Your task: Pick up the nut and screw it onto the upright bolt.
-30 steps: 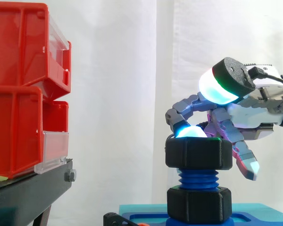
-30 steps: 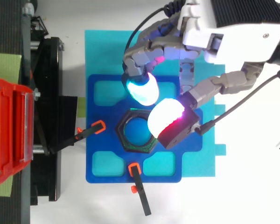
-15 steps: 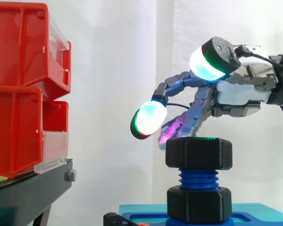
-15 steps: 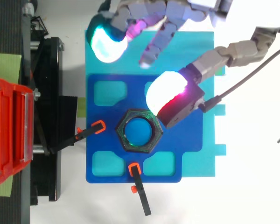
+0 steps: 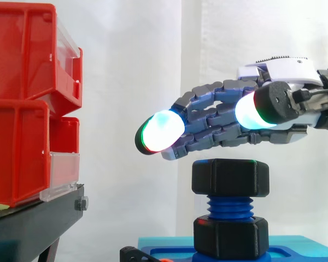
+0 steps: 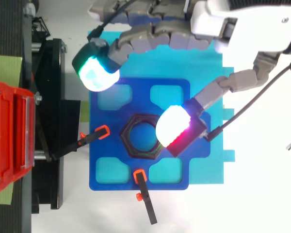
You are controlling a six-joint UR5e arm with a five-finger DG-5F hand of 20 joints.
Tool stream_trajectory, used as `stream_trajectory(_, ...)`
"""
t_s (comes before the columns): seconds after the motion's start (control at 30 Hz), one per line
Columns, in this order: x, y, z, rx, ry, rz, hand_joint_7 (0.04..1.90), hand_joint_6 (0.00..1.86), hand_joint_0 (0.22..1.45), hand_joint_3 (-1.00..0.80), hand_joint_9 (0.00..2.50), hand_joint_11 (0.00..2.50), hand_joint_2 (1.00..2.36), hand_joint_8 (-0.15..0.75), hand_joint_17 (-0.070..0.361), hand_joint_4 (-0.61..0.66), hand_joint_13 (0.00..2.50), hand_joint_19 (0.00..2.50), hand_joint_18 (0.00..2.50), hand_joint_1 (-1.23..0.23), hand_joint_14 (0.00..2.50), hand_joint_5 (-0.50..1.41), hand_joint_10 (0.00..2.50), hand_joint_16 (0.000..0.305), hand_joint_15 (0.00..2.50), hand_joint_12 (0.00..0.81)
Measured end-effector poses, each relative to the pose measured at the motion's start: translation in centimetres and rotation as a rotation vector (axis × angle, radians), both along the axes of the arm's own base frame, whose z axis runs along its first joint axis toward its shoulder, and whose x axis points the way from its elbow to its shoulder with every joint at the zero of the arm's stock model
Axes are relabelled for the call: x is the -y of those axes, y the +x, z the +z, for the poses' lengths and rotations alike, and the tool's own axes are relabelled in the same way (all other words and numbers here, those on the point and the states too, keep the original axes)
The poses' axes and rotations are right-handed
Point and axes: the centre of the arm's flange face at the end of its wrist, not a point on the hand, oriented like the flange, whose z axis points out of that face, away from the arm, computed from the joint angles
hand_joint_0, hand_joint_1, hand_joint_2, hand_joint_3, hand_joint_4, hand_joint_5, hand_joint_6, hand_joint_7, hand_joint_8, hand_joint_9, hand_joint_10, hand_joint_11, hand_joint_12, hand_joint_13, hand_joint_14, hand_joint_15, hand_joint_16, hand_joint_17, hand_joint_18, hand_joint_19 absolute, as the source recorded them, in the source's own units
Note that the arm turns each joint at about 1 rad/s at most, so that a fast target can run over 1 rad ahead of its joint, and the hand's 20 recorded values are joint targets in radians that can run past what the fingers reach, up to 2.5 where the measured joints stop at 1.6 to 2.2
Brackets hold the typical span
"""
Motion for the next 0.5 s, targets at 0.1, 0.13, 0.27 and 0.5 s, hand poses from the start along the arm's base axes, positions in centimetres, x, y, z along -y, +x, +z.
stream_trajectory(0.1,-0.6,0.0,-0.2,0.000,0.001,0.007,0.52,0.50,0.38,-0.50,0.07,0.00,1.00,0.229,0.133,0.03,0.00,0.00,0.00,-0.60,0.00,-0.25,0.00,0.059,0.00,0.401)
stream_trajectory(0.13,-0.7,0.1,-0.2,0.000,0.001,0.009,0.53,0.50,0.37,-0.50,0.09,0.00,1.00,0.232,0.135,0.06,0.00,0.00,0.00,-0.56,0.00,-0.24,0.00,0.060,0.00,0.404)
stream_trajectory(0.27,-1.2,0.0,-0.4,-0.008,0.001,0.014,0.55,0.50,0.37,-0.50,0.14,0.00,1.00,0.243,0.136,0.08,0.00,0.00,0.00,-0.47,0.00,-0.22,0.00,0.060,0.00,0.408)
stream_trajectory(0.5,-2.0,-0.1,-0.6,-0.031,0.001,0.026,0.60,0.50,0.37,-0.50,0.20,0.00,1.00,0.256,0.136,0.11,0.02,0.00,0.00,-0.36,0.00,-0.19,0.00,0.061,0.00,0.409)
